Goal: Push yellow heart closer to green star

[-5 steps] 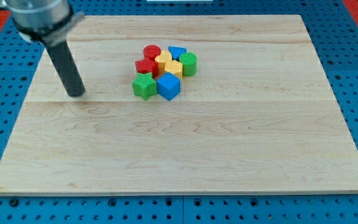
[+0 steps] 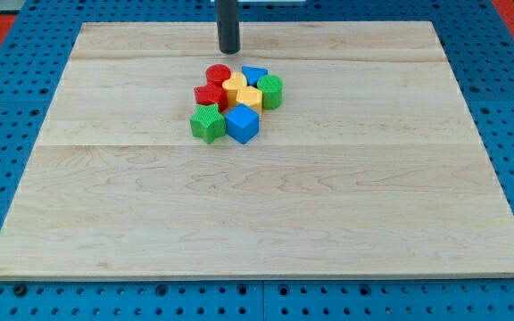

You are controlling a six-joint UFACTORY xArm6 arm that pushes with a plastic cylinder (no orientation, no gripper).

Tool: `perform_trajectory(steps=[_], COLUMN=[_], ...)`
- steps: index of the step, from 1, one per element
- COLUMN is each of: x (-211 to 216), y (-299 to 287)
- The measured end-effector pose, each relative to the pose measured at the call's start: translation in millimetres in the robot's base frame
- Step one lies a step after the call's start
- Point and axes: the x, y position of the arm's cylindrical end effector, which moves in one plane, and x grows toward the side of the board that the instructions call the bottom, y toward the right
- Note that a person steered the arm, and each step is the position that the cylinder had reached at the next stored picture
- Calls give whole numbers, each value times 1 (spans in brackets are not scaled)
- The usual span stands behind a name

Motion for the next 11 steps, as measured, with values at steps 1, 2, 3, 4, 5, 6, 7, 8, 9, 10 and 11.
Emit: perform_trajectory(steps=[1,2,3,4,5,6,7,8,9,10,11], x=[21,28,46,64,67,68,70,70,73,87,91], y=[4,13,22,23,20,20,19,15,15,15,15])
